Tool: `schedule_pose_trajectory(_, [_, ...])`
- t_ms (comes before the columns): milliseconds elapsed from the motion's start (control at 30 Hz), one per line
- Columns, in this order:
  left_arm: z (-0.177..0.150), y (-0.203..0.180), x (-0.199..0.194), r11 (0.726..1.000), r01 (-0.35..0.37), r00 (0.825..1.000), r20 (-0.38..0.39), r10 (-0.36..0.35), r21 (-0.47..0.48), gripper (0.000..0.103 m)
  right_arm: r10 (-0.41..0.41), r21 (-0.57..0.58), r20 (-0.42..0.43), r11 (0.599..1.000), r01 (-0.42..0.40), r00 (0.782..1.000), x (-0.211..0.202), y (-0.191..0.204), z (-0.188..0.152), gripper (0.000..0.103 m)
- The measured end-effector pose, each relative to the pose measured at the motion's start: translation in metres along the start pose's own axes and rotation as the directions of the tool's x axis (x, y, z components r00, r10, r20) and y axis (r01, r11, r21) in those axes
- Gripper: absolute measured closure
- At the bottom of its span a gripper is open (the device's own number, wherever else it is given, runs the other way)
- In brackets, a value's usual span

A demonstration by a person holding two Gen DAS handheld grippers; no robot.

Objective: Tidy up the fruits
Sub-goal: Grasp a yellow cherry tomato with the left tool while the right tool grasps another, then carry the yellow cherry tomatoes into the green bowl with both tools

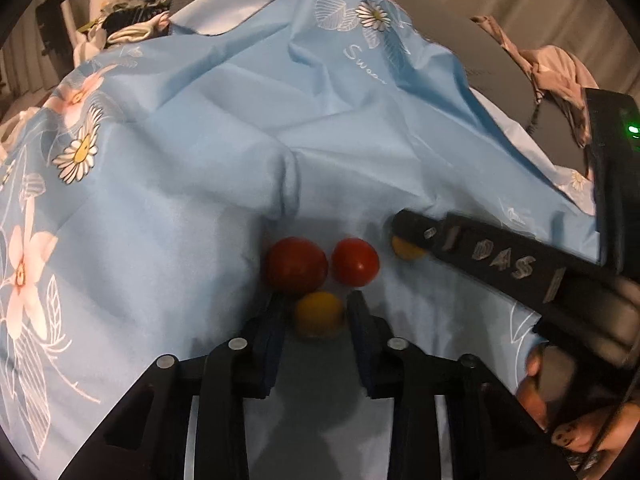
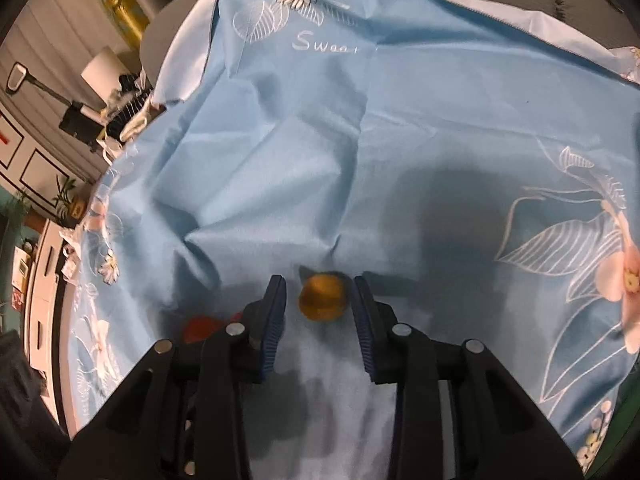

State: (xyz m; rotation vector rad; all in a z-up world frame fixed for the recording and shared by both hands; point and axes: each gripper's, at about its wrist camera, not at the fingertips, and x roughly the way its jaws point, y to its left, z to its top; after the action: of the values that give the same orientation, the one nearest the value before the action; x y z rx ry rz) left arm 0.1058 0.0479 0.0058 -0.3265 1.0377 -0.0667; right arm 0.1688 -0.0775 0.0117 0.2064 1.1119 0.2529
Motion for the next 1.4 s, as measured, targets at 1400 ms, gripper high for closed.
schedule_pose_trajectory(1400, [-0.044,-0.073,-0.138,0.962,0.168,0.933,0.279,-0.226,0.218,0.075,-0.066,0.141,0.404,0.99,0.01,0.912,-0.193,-0.054,-0.13,0.075])
